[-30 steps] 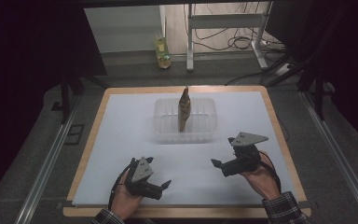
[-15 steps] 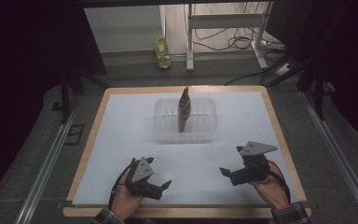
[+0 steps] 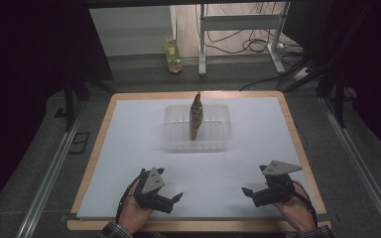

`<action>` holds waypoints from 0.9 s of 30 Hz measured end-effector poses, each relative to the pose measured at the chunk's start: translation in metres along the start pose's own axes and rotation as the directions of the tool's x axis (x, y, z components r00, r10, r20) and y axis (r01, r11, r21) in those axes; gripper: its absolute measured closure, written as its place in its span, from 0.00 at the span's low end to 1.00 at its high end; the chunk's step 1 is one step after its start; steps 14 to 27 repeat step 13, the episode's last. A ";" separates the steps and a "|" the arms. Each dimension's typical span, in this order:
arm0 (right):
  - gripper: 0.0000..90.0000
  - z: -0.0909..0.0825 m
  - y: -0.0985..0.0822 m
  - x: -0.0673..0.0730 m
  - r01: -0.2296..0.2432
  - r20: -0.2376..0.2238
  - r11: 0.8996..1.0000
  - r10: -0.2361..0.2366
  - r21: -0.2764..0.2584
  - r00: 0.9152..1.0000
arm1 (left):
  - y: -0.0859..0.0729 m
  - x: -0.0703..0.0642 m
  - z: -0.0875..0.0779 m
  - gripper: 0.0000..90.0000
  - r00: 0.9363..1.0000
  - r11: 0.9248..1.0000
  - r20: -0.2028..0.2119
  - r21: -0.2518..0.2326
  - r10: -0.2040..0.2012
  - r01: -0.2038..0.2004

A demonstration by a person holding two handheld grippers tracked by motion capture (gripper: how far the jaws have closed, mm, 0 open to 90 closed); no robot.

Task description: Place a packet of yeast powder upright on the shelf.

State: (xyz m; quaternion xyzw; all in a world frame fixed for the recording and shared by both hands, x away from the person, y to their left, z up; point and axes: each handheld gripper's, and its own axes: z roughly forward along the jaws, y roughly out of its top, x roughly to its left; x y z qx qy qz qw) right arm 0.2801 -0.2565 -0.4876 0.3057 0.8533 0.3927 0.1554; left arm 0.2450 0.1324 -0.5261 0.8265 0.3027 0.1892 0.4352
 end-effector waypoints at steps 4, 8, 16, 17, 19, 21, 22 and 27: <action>0.00 0.000 -0.010 0.002 0.009 0.007 0.999 -0.009 0.032 1.000 | 0.000 0.000 0.000 0.00 1.000 1.000 0.001 0.001 0.000 0.000; 0.00 0.002 -0.017 0.001 0.033 0.022 0.996 -0.035 0.077 0.999 | 0.000 0.000 0.001 0.00 1.000 1.000 0.004 0.004 0.001 -0.001; 0.00 0.001 -0.015 0.001 0.033 0.016 0.998 -0.034 0.062 0.999 | 0.001 0.001 0.001 0.00 1.000 1.000 0.001 0.002 0.002 -0.002; 0.00 0.001 -0.015 0.001 0.033 0.016 0.998 -0.034 0.062 0.999 | 0.001 0.001 0.001 0.00 1.000 1.000 0.001 0.002 0.002 -0.002; 0.00 0.001 -0.015 0.001 0.033 0.016 0.998 -0.034 0.062 0.999 | 0.001 0.001 0.001 0.00 1.000 1.000 0.001 0.002 0.002 -0.002; 0.00 0.001 -0.015 0.001 0.033 0.016 0.998 -0.034 0.062 0.999 | 0.001 0.001 0.001 0.00 1.000 1.000 0.001 0.002 0.002 -0.002; 0.00 0.001 -0.015 0.001 0.033 0.016 0.998 -0.034 0.062 0.999 | 0.001 0.001 0.001 0.00 1.000 1.000 0.001 0.002 0.002 -0.002; 0.00 0.001 -0.015 0.001 0.033 0.016 0.998 -0.034 0.062 0.999 | 0.001 0.001 0.001 0.00 1.000 1.000 0.001 0.002 0.002 -0.002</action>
